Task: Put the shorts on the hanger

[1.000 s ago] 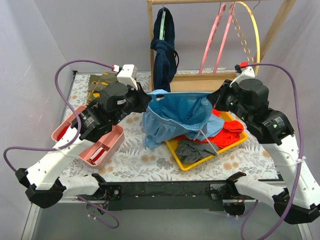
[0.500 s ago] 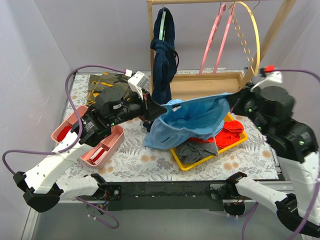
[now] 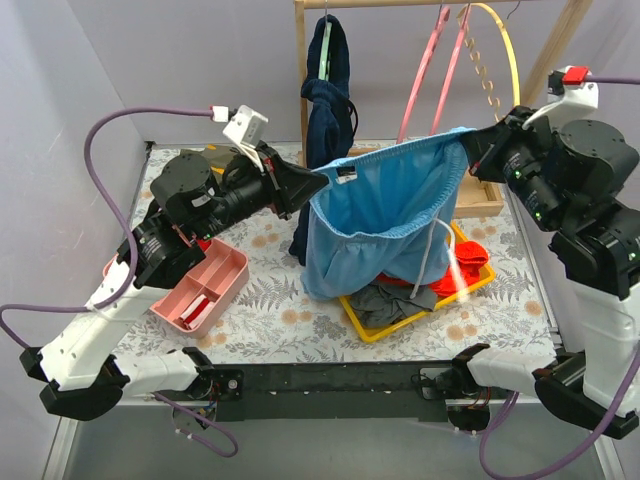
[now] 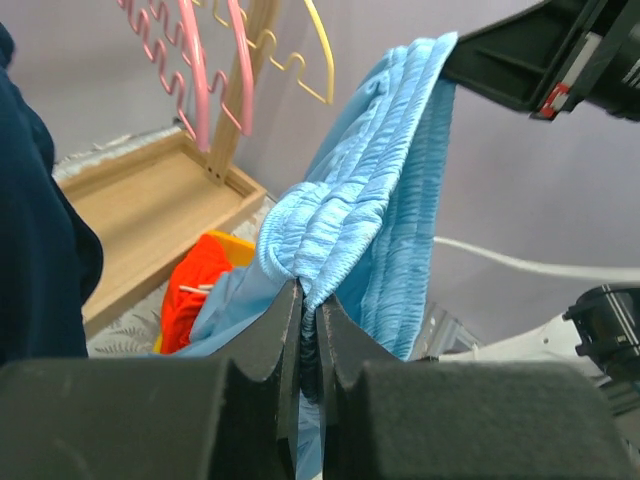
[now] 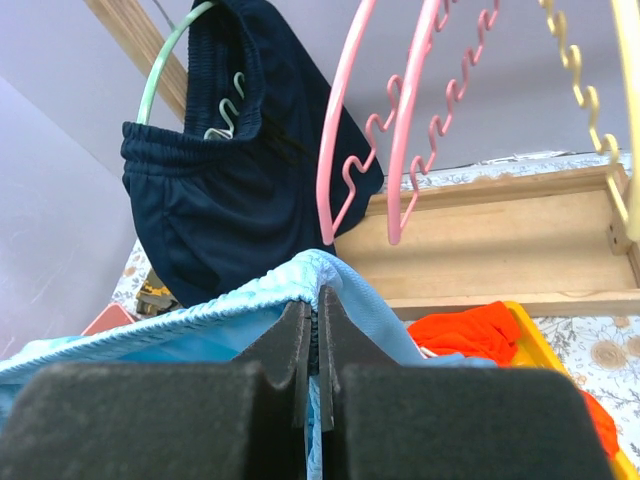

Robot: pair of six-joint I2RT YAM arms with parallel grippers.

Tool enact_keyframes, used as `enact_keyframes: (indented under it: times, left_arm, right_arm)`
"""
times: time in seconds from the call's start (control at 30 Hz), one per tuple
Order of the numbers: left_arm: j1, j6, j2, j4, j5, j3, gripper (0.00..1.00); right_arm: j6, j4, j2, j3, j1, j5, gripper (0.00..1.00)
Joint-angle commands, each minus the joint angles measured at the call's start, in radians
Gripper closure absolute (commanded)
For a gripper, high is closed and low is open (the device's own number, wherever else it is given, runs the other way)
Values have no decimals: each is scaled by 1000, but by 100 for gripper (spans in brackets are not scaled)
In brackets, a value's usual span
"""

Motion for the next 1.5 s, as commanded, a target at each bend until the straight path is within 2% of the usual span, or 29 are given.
enact_keyframes:
  times: [0.0,0.07,0.17,0.2,0.3,0.33,0.4,0.43,0.53,0.57,0.6,0.67,0.7,0.9,1.03,1.1,1.23,1.47]
  left_arm:
    - [8,35,-2,-60,-133,111,100]
    - [8,32,-4,-114,-196,125,100]
    - [8,8,-4,-213,-312,122,100]
    - [11,-4,-5,-238,-329,106,100]
    - [11,-110,-57,-260,-363,-84,100]
    - [9,-173,-79,-226,-341,-232,99]
    - [9,-247,-131,-186,-307,-368,99]
    - [9,-308,-142,-139,-287,-508,99]
    - [8,-394,-163,-35,-250,-675,95]
    - [8,-437,-163,-5,-213,-768,88]
    - [9,-457,-157,18,-198,-798,80]
    - [-3,-478,-145,52,-179,-839,72]
    - [-15,-503,-142,47,-197,-841,60]
    - [-121,-606,-136,-111,-299,-832,40]
    - [-213,-690,-137,-207,-351,-832,37]
    - [-227,-722,-133,-211,-363,-838,39]
    - [-251,-787,-114,-166,-403,-852,49]
    - [-256,-807,-22,-37,-451,-884,58]
  right_arm:
    - [-32,93,10,45,-12,20,99]
    - [-15,106,3,-6,-12,-5,99]
    - [23,175,-63,-205,-12,-49,99]
    - [35,188,-80,-335,-12,-60,99]
    - [98,264,-143,-555,-12,-125,99]
    - [115,292,-169,-712,-12,-170,99]
    - [161,365,-188,-842,-10,-200,99]
    - [173,390,-200,-964,-10,-220,99]
    - [207,476,-209,-1113,-4,-226,99]
    - [212,488,-208,-1140,-3,-224,99]
    - [216,498,-206,-1157,0,-220,99]
    - [221,516,-197,-1183,13,-206,99]
    - [222,521,-194,-1186,17,-198,99]
    - [229,545,-179,-1194,39,-165,99]
    - [225,553,-169,-1193,48,-151,99]
    - [224,553,-166,-1190,50,-148,99]
    - [221,545,-168,-1183,65,-131,99]
    - [219,533,-169,-1184,74,-105,99]
